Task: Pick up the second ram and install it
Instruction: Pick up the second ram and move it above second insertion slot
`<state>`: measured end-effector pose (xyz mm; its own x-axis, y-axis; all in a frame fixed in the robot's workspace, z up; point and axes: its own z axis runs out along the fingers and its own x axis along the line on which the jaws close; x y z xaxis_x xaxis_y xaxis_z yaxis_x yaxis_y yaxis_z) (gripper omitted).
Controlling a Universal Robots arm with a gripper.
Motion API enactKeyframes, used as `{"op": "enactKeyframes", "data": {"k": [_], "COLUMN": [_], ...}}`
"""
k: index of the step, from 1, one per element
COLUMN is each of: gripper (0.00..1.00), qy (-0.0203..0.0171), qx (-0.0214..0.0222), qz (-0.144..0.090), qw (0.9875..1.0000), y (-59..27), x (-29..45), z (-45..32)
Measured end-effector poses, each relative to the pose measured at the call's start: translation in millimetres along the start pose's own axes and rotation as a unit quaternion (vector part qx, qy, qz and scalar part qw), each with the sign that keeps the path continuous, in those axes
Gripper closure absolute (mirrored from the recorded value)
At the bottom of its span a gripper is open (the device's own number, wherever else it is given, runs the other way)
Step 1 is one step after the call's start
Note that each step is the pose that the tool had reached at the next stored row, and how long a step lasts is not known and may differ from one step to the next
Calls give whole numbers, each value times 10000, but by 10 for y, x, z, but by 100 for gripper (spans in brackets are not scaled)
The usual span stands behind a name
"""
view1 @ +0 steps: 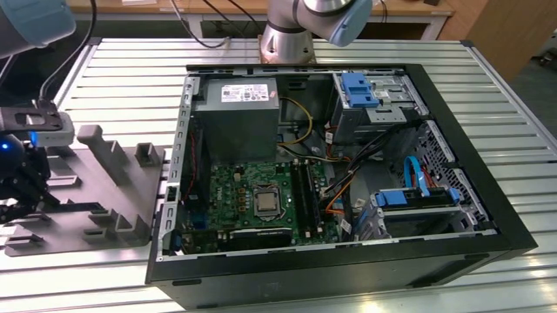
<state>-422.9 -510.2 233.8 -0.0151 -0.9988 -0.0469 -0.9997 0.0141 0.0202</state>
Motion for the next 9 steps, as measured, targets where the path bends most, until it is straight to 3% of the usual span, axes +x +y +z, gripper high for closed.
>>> {"op": "enactKeyframes", "data": {"k": [9], "gripper": [89], "qy": [-3], "qx": [4], "qz": [-1], "qw": [10000], "y": [7], "x": [-17], "z": [-349]}}
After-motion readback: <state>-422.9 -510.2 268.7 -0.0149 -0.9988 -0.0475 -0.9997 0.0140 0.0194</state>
